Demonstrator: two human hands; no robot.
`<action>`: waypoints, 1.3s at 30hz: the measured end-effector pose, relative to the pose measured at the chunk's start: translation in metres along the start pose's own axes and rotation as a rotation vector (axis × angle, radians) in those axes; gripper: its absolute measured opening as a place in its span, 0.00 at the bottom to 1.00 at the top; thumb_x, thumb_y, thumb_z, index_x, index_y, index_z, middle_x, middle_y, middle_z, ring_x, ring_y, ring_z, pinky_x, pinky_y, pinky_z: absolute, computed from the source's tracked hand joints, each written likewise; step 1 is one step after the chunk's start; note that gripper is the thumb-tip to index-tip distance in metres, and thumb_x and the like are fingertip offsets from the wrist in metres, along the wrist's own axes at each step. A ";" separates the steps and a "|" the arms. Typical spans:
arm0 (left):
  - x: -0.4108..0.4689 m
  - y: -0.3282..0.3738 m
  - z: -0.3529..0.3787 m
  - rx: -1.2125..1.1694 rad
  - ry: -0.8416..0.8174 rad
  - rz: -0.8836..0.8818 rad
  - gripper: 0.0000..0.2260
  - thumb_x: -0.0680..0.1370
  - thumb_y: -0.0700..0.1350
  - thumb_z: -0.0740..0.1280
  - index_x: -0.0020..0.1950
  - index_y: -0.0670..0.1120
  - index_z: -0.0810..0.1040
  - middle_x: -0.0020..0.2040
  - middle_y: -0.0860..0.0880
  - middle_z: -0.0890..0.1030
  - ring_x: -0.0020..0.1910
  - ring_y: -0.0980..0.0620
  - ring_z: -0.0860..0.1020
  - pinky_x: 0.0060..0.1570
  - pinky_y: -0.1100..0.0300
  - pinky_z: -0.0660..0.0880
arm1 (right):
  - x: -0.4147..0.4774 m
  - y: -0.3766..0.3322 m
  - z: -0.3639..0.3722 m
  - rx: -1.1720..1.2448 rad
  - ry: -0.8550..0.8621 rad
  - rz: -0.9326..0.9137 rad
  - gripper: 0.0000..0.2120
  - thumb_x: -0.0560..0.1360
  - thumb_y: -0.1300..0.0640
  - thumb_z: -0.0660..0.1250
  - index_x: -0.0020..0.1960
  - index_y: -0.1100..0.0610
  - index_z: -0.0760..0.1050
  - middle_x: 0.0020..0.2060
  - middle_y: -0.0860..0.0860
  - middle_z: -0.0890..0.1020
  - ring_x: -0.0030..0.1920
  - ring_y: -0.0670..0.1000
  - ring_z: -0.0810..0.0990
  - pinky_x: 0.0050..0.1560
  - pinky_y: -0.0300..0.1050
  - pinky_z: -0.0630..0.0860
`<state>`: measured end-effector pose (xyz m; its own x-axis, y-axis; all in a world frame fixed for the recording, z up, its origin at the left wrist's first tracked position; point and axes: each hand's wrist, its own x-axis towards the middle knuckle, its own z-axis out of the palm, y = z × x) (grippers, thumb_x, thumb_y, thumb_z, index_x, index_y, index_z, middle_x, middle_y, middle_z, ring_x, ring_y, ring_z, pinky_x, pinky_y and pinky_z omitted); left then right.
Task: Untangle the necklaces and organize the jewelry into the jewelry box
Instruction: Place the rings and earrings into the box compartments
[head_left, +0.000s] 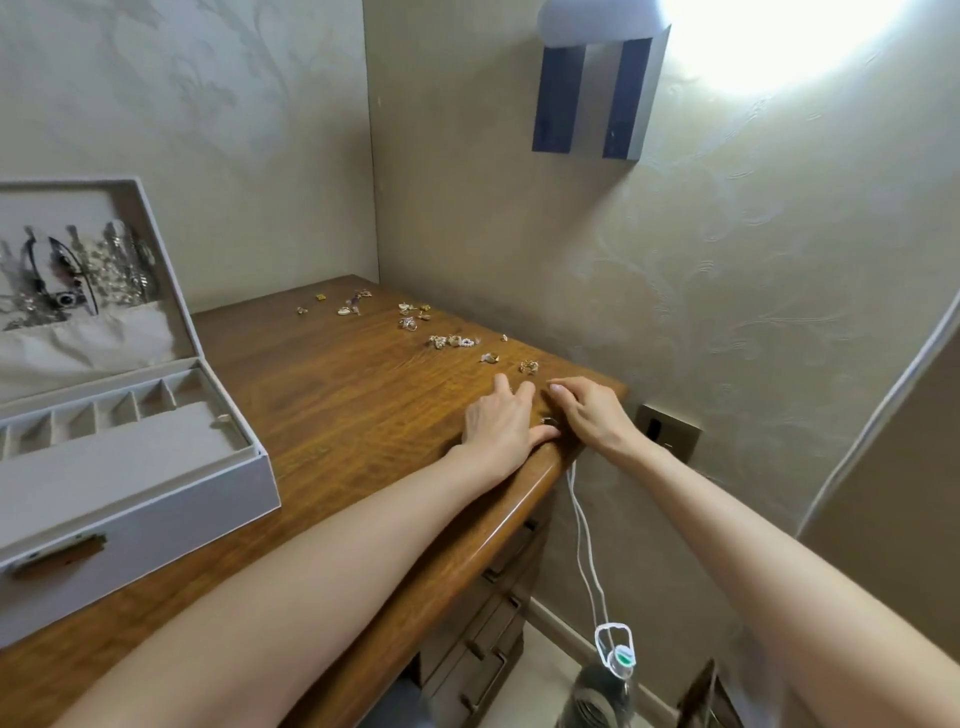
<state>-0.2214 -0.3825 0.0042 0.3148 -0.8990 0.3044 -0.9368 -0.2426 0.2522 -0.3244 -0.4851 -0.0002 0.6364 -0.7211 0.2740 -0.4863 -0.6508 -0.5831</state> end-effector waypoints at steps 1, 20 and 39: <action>0.002 -0.001 0.000 -0.002 0.006 0.002 0.20 0.77 0.58 0.63 0.61 0.46 0.69 0.59 0.43 0.70 0.52 0.43 0.76 0.48 0.54 0.72 | -0.002 -0.001 0.000 0.017 0.004 -0.014 0.14 0.81 0.58 0.57 0.60 0.64 0.77 0.57 0.58 0.80 0.59 0.56 0.76 0.56 0.41 0.67; 0.023 -0.060 -0.009 -0.439 -0.319 0.049 0.39 0.69 0.53 0.75 0.74 0.47 0.59 0.73 0.48 0.65 0.72 0.50 0.63 0.70 0.53 0.61 | 0.031 -0.020 -0.021 -0.017 -0.399 0.023 0.21 0.63 0.63 0.79 0.55 0.55 0.81 0.41 0.52 0.77 0.42 0.50 0.76 0.42 0.40 0.73; 0.092 -0.094 0.001 -0.360 0.054 -0.223 0.25 0.79 0.48 0.64 0.74 0.52 0.60 0.77 0.46 0.53 0.75 0.43 0.51 0.72 0.47 0.51 | 0.064 0.008 0.014 0.020 -0.044 0.050 0.18 0.79 0.64 0.57 0.68 0.60 0.72 0.67 0.55 0.74 0.68 0.54 0.70 0.70 0.44 0.61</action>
<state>-0.1049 -0.4430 0.0075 0.5200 -0.8163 0.2516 -0.7348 -0.2773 0.6190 -0.2793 -0.5327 0.0023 0.6376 -0.7409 0.2108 -0.5063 -0.6093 -0.6103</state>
